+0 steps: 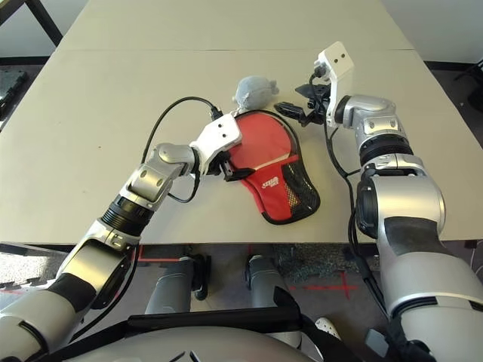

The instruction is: Store the ping-pong paddle in its case and zip it.

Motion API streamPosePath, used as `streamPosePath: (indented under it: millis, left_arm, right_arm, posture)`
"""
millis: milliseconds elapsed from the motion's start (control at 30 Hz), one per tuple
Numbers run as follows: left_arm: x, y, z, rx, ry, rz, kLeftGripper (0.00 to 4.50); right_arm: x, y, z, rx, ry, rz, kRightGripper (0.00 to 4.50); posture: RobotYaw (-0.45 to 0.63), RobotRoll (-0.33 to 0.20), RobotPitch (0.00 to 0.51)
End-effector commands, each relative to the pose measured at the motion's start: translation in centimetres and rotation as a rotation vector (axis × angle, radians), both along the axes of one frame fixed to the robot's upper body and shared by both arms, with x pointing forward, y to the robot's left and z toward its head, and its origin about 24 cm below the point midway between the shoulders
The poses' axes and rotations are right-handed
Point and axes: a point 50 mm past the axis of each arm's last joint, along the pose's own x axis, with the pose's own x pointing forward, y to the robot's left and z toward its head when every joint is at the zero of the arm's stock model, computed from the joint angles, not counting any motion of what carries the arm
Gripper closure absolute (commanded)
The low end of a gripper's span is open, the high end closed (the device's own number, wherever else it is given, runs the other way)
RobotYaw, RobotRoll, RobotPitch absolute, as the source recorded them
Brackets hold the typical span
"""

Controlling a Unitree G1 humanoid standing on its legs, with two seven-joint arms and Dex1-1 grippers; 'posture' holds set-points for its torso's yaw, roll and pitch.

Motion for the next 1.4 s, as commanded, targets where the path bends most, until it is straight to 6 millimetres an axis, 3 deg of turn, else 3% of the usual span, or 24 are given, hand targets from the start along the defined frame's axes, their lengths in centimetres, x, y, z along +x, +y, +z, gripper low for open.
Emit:
streamPosePath:
  millis: [33, 467, 900, 1000, 1167, 1333, 1400]
  left_arm:
    - [-1.4, 0.5, -3.4, 0.099, 0.147, -0.006, 0.07]
    - [-2.4, 0.1, -2.9, 0.093, 0.157, -0.005, 0.07]
    - [-3.4, 0.0, -2.6, 0.085, 0.161, 0.011, 0.07]
    - [-3.4, -0.2, -2.5, 0.08, 0.157, 0.015, 0.0]
    - [-3.4, -0.2, -2.4, 0.078, 0.156, 0.019, 0.0]
    - [-3.4, -0.2, -2.4, 0.076, 0.156, 0.023, 0.0]
    - [-3.3, -0.2, -2.4, 0.076, 0.157, 0.021, 0.0]
  right_arm:
    - [0.3, 0.7, -0.8, 0.069, 0.04, -0.062, 0.0]
    - [1.1, 4.5, -2.0, 0.286, 0.12, -0.215, 0.0]
    - [1.4, 8.0, -2.8, 0.348, 0.166, -0.292, 0.0]
    - [1.5, 8.9, -2.5, 0.364, 0.163, -0.306, 0.57]
    - [1.6, 9.1, -2.3, 0.387, 0.164, -0.335, 2.36]
    - [1.7, 7.6, -2.3, 0.377, 0.146, -0.388, 4.12]
    - [1.7, 7.0, -2.2, 0.371, 0.137, -0.398, 4.48]
  posture:
    - [-0.08, 0.0, 0.216]
    - [-0.02, 0.0, 0.242]
    - [0.05, 0.0, 0.255]
    - [0.06, 0.0, 0.261]
    - [0.06, 0.0, 0.263]
    - [0.05, 0.0, 0.267]
    - [0.05, 0.0, 0.269]
